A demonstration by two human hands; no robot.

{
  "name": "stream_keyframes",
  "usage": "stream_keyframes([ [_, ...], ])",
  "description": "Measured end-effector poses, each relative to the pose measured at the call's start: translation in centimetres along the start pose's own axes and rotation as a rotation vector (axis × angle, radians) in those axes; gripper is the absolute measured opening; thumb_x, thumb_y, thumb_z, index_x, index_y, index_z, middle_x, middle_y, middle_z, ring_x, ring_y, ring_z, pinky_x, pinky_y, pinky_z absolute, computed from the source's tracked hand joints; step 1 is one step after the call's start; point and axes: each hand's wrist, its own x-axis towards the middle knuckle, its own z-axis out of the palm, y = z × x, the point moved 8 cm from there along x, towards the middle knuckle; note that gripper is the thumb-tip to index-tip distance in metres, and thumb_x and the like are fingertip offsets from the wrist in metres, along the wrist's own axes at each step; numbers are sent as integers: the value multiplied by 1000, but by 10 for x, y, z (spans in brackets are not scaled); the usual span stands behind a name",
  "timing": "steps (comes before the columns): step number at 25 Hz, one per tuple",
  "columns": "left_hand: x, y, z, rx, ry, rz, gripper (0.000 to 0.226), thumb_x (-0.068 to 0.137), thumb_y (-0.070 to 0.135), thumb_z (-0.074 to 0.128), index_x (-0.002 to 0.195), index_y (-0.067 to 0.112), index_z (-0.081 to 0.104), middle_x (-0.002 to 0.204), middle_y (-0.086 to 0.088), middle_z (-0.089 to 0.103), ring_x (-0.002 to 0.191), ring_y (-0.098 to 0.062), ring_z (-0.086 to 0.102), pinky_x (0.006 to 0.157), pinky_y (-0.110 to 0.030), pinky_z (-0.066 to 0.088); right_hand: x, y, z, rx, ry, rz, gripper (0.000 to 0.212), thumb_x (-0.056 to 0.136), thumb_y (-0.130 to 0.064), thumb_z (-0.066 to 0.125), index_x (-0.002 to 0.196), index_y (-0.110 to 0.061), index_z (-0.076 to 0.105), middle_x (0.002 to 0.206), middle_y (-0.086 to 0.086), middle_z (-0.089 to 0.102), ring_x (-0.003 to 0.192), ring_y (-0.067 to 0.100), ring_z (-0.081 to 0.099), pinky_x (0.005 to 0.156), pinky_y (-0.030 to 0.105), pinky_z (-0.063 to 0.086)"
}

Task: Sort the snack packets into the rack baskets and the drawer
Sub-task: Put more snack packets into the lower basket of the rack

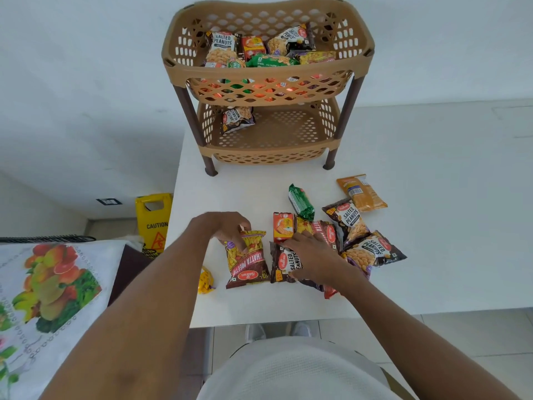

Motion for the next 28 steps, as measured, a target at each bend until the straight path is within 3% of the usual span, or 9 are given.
stream_keyframes([
  [6,-20,1,-37,-259,101,55,50,75,27,93,116,20,66,111,-8,76,101,-27,74,82,-37,64,7,-6,-17,32,99,0,74,87,-42,76,150,-20,43,143,4,52,136,25,45,117,45,32],
  [8,-26,9,-48,-310,128,89,48,76,27,93,116,20,67,110,-6,77,100,-24,74,79,-34,63,10,-6,-28,300,168,-10,77,86,-37,79,152,-21,42,143,3,52,136,22,47,114,42,38],
  [11,-31,24,-57,-333,159,143,44,79,25,90,117,17,69,111,-4,77,103,-23,73,85,-35,63,19,-10,-36,916,118,-18,86,83,-37,84,154,-27,37,147,-4,52,136,14,50,108,35,44],
  [16,-35,49,-74,-480,285,261,41,81,23,89,118,17,71,114,-3,77,112,-23,70,93,-40,59,28,0,-54,1262,291,60,31,86,-17,85,110,-21,66,96,-11,75,94,12,72,86,28,57],
  [18,-37,51,-85,-639,454,285,46,86,33,84,124,17,65,119,-2,73,113,-19,68,90,-36,58,23,23,-63,1393,416,130,31,86,-12,83,114,-17,70,105,-2,79,102,19,75,96,37,60],
  [20,-40,46,-89,-721,653,249,44,89,50,77,115,16,65,112,-4,72,104,-20,69,81,-33,55,16,52,-76,1496,546,180,33,89,-13,80,119,-17,70,112,1,79,106,23,75,102,46,57],
  [23,-18,51,-61,-361,616,212,42,87,55,77,99,15,71,99,-3,73,93,-22,70,72,-30,51,0,99,-90,1524,712,277,33,90,-17,80,121,-20,70,114,1,79,108,24,75,102,51,57],
  [25,2,54,-34,-232,580,148,46,90,53,74,108,11,71,110,-6,72,104,-24,68,79,-31,52,-10,118,-92,1497,771,324,33,89,-17,80,120,-20,70,112,1,79,107,24,75,100,51,58],
  [28,24,52,-11,-309,614,-48,65,92,58,68,133,8,59,135,-12,63,123,-29,61,96,-37,50,-17,128,-88,1455,797,381,32,89,-13,81,119,-16,70,109,1,80,102,19,76,97,46,60],
])
